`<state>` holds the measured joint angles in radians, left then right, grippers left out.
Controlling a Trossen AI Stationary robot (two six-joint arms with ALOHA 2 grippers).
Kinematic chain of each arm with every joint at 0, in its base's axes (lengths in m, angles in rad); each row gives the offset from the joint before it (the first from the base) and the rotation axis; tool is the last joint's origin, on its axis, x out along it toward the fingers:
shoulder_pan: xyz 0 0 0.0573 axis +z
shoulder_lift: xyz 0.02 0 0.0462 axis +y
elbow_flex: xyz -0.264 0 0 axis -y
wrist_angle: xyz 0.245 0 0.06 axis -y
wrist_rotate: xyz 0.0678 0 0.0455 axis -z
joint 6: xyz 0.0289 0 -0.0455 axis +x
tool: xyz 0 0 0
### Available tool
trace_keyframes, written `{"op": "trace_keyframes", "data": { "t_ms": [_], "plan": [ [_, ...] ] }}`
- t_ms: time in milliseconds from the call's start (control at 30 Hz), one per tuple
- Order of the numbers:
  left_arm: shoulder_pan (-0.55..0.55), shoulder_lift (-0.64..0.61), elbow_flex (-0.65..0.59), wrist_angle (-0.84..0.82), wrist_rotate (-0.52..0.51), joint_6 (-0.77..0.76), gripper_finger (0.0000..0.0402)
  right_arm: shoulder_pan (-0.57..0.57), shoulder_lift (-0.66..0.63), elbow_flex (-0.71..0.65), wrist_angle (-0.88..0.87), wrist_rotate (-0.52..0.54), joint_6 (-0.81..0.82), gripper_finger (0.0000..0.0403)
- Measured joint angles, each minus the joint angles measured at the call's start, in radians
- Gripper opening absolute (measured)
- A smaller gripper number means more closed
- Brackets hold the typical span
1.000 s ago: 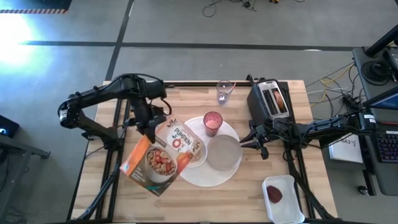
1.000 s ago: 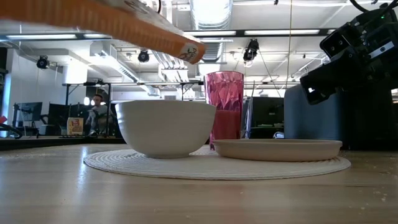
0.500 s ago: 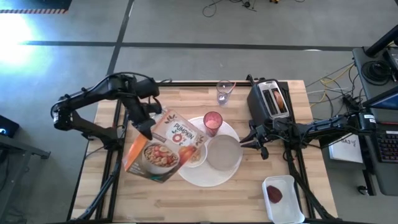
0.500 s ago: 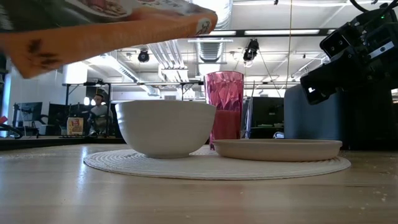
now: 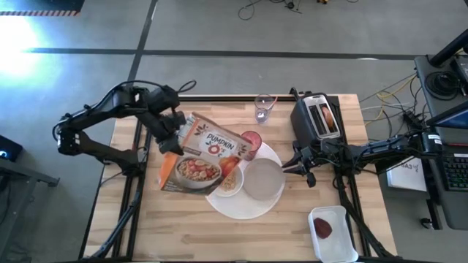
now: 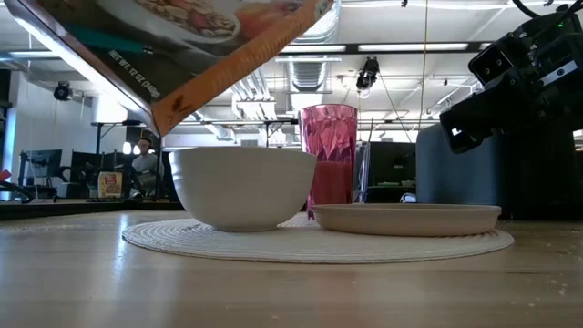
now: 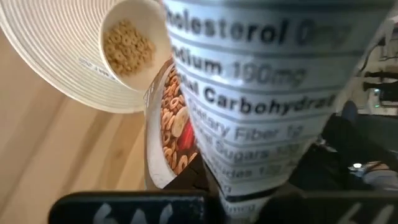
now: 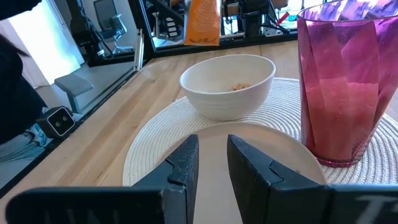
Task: Arrange a breakfast setting
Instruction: Pour the cereal from the cereal box into the white bowl
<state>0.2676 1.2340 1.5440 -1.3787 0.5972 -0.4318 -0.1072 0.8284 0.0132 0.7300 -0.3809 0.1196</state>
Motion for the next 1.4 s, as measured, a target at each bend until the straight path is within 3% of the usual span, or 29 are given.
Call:
{"op": "trace_keyframes", "data": {
  "t_ms": [200, 467, 1033, 1400],
  "plan": [
    [0.0, -0.025, 0.0, 0.044, -0.073, 0.062, 0.0, 0.0, 0.0, 0.0, 0.0, 0.0, 0.0, 0.0077],
    [0.001, -0.056, -0.002, 0.088, -0.309, 0.243, 0.0, 0.0, 0.0, 0.0, 0.0, 0.0, 0.0, 0.0084],
    [0.001, -0.135, -0.002, 0.1, -0.527, 0.234, 0.0, 0.0, 0.0, 0.0, 0.0, 0.0, 0.0, 0.008],
    [0.0, -0.164, -0.002, 0.109, -0.779, 0.2, 0.0, 0.0, 0.0, 0.0, 0.0, 0.0, 0.0, 0.0086]
  ]
}}
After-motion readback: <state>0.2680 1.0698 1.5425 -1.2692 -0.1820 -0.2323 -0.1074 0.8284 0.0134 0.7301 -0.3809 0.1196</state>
